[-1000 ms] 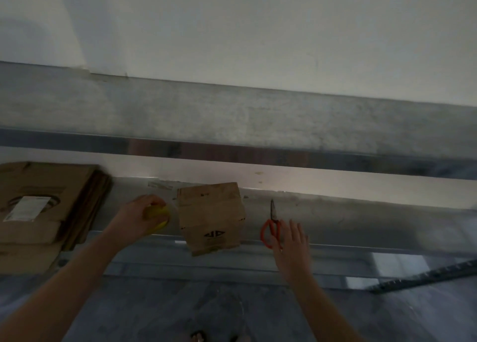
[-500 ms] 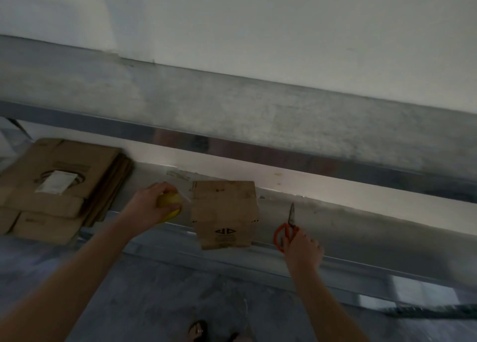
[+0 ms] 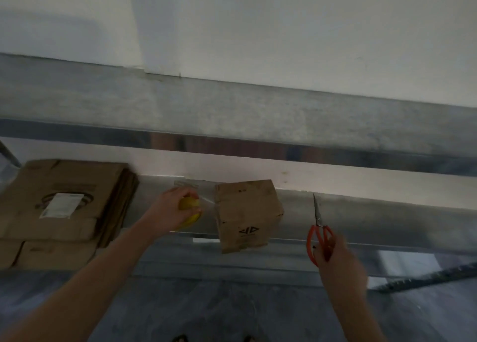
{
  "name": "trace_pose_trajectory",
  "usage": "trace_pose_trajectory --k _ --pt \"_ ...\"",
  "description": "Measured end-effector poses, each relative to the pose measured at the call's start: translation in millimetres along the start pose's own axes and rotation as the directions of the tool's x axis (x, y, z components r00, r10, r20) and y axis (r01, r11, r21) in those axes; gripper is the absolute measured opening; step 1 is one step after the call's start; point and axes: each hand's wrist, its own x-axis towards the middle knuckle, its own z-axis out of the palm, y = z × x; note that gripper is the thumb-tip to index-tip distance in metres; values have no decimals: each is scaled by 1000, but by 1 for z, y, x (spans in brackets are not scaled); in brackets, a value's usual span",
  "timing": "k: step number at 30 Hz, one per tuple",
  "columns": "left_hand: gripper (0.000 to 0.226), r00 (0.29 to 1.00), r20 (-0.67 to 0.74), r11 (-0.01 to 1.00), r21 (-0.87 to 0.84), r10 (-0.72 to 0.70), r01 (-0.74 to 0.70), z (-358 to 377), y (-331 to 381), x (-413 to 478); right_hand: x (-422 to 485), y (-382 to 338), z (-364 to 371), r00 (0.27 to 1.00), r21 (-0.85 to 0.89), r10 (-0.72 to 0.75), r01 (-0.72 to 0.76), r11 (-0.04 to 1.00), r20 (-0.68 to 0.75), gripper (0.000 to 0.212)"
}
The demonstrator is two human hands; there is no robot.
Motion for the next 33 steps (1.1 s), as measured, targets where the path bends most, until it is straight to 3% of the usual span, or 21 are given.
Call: trace_pose_trajectory --k 4,12,16,21,24,28,33 --pt "29 997 6 996 -32 81 -80 -11 -5 3 -62 -48 -22 1000 66 -20 21 998 -21 29" --pt "30 992 100 991 -117 78 -66 -23 -11 0 -135 -137 -6 984 257 -122 85 963 132 24" --pt "32 992 71 991 -92 105 -98 -24 -10 3 -141 -155 21 960 444 -61 -69 893 272 46" --pt "31 988 51 988 -71 143 -139 -24 -6 9 -123 -162 34 875 591 -83 -249 767 477 37" --pt "30 988 50 987 -73 146 -142 -23 -2 11 -112 -167 31 820 662 -104 -372 651 563 61" --pt "27 991 78 991 -86 113 -107 -19 -1 8 -102 -168 26 777 633 -133 -386 671 615 72" --pt "24 992 95 993 -97 80 -71 -19 3 3 -96 -165 30 738 642 -183 -404 652 650 65"
